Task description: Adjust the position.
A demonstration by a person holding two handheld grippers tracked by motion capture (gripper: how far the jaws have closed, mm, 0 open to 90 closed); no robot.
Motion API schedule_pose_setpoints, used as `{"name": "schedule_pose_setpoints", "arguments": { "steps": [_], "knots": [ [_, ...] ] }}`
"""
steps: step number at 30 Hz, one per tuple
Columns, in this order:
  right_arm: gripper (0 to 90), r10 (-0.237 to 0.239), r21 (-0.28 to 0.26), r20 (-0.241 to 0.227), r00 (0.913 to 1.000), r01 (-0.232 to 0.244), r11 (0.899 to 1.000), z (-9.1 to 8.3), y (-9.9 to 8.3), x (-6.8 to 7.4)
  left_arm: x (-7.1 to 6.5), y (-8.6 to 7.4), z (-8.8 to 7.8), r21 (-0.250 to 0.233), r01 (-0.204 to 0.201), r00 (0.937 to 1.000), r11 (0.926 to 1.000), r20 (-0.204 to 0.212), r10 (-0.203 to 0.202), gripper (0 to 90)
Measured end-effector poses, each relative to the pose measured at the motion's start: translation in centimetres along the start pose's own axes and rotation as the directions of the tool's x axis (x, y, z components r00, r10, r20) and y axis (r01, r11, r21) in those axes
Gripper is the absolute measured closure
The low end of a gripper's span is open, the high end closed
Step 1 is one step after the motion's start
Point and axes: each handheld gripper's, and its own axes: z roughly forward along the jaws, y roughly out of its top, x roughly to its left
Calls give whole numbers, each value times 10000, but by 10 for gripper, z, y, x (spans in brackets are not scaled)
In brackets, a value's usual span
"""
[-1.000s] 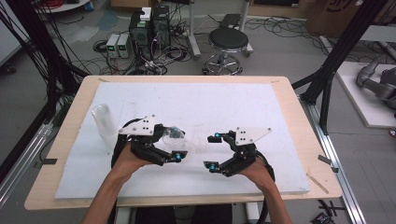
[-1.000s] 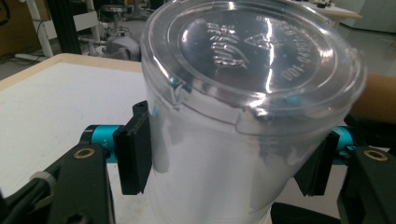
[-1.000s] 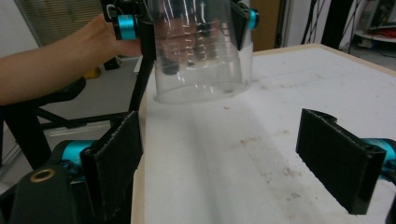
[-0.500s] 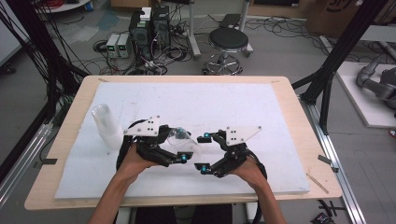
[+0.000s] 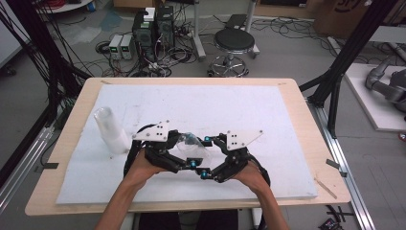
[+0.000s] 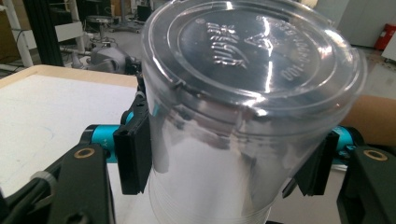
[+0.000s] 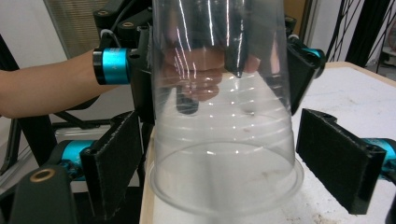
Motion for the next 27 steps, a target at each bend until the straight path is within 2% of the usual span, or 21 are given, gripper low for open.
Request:
{"name": "schedule_pose_setpoints", "arguments": {
  "steps": [18, 27],
  "knots": [
    [167, -119, 100, -82, 9999, 120, 9999, 9, -1, 1, 0, 0, 3, -110, 26, 9999, 9999, 123, -25, 335],
    [254, -230, 27, 51, 9997, 230, 9997, 8, -1, 1, -1, 0, 3, -18, -50, 9999, 10000, 126, 50, 338]
  ]
}}
